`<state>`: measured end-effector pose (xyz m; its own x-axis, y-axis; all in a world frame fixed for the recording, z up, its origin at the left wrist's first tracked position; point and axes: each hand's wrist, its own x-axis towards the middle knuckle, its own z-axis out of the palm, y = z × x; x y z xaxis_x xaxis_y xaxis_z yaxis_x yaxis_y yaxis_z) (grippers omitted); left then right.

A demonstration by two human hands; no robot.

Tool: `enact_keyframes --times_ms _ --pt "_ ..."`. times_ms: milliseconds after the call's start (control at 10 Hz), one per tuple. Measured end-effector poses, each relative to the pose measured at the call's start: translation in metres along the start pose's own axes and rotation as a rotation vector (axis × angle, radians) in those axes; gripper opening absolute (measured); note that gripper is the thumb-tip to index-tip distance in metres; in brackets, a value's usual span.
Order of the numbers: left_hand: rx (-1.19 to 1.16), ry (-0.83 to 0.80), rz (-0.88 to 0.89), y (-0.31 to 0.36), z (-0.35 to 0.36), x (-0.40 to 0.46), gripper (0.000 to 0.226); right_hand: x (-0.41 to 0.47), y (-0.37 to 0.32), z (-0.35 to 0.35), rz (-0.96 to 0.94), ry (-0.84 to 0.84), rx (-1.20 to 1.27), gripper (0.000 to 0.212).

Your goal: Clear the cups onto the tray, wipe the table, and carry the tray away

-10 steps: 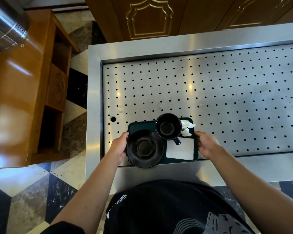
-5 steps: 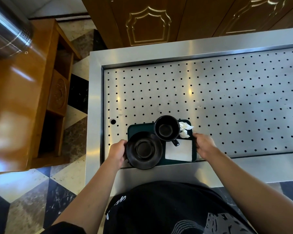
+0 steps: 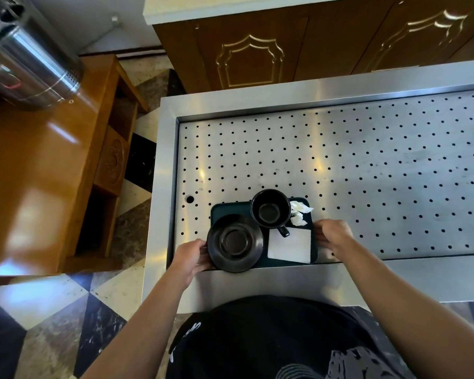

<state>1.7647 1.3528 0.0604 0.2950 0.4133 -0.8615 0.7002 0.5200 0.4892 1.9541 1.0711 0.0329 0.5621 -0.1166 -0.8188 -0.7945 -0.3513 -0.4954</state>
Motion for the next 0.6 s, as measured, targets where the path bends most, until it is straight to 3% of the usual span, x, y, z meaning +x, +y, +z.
enact_keyframes --times_ms 200,300,400,600 --pt "0.026 0.216 0.112 -0.021 0.0 -0.013 0.015 -0.019 0.023 -0.018 -0.069 -0.091 -0.101 0.021" --pt "0.113 0.337 0.152 -0.052 -0.007 -0.017 0.014 -0.032 0.046 -0.025 -0.291 -0.03 -0.435 0.022" --pt "0.153 0.346 0.17 -0.076 -0.012 -0.023 0.018 -0.044 0.059 -0.028 -0.458 0.038 -0.562 0.023" --pt "0.181 0.218 0.245 -0.111 -0.019 -0.037 0.024 -0.064 0.099 -0.023 -0.7 0.163 -0.534 0.021"
